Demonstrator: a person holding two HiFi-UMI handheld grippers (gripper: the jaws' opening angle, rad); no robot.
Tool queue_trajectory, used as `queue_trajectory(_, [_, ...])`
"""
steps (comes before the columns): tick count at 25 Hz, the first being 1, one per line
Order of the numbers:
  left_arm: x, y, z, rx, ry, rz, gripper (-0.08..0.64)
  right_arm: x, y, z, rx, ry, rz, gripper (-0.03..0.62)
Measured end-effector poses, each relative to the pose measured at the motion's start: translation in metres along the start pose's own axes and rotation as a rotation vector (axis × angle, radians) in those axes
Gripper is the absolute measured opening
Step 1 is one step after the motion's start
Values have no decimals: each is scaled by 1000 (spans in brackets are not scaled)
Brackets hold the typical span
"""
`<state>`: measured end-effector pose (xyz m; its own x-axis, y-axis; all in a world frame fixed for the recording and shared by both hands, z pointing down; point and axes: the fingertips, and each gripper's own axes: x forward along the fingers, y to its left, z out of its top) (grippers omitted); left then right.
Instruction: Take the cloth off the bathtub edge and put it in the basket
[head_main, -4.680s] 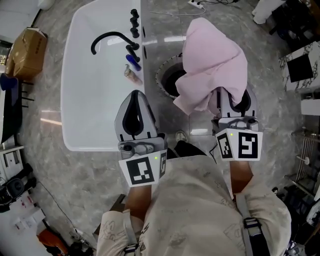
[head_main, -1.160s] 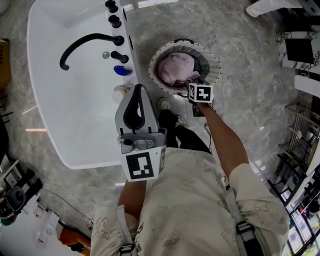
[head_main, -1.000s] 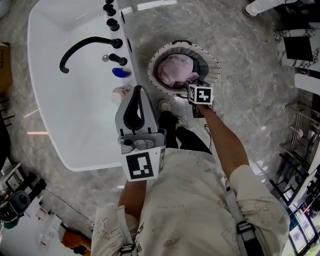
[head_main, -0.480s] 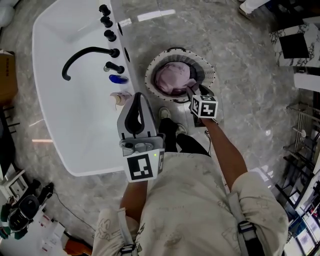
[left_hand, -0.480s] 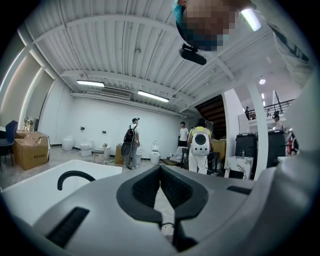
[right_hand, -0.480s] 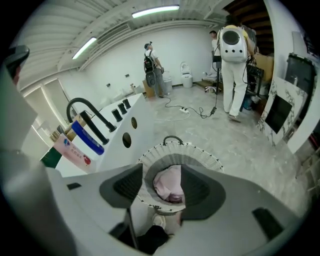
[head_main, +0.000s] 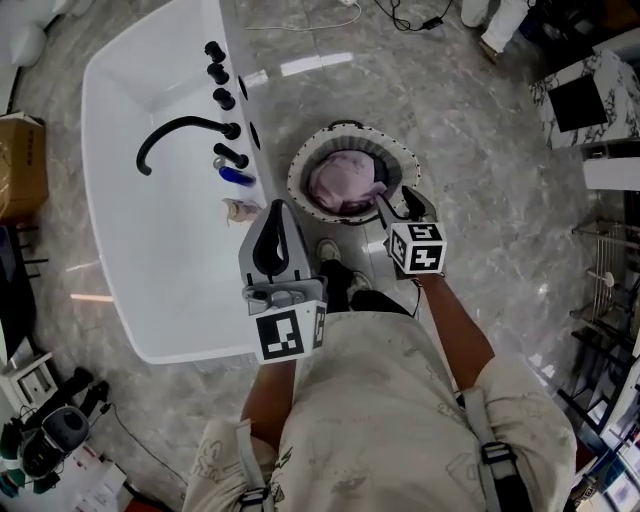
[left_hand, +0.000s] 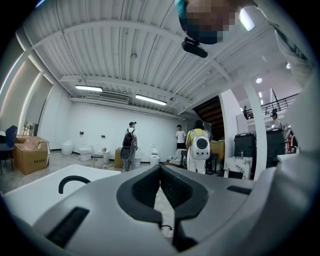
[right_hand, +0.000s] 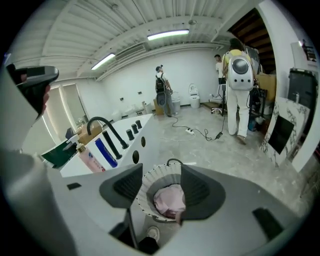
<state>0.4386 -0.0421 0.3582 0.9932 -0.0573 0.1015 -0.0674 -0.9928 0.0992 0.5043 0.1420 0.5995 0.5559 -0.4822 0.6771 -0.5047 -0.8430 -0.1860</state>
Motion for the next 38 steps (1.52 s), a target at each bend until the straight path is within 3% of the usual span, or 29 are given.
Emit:
queue_trajectory(16, [-29, -17, 42, 47, -89, 21, 3, -135, 14, 135, -180, -395, -25, 232])
queue_trajectory(26, [-28, -16, 96, 50, -175, 11, 3, -222, 43, 235, -253, -702, -27, 235])
queue_trajectory(31, [-28, -19, 126, 57, -213, -3, 3, -260, 51, 267, -309, -798, -65, 235])
queue_trajectory(38, [-25, -21, 154, 82, -241, -6, 3, -290, 52, 294, -310, -879, -88, 235])
